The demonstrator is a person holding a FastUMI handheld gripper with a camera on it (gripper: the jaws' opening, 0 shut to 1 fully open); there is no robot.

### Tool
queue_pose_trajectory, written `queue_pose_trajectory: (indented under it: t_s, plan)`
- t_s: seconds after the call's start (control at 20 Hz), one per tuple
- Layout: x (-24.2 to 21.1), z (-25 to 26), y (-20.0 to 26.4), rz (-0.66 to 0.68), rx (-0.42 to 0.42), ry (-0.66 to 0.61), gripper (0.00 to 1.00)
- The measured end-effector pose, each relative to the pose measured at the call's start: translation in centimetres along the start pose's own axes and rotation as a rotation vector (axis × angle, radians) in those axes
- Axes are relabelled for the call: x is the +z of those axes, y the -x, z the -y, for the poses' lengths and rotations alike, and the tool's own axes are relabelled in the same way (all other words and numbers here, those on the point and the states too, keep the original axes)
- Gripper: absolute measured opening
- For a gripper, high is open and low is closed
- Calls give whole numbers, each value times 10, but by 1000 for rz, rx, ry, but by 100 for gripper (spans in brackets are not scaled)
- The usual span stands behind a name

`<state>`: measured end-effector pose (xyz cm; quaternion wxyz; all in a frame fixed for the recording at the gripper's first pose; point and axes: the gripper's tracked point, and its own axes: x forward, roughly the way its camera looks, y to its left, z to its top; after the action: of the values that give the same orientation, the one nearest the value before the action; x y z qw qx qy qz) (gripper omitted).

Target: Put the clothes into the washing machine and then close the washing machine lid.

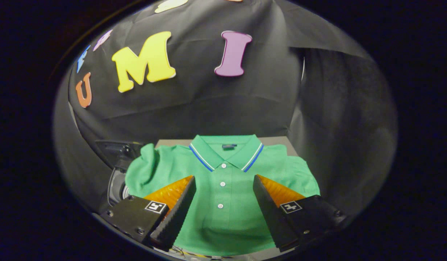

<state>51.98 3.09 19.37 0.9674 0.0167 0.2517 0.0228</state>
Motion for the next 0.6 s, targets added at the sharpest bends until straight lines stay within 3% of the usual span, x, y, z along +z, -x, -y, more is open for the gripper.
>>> queue_pose_trajectory:
  t_s: [0.2, 0.45, 0.6]
  plan:
    - [-30, -2, -26, -117, 13, -10, 99]
    - [-31, 0, -28, -164, -19, 62, 97]
    - [-29, 0, -29, -197, -8, 24, 96]
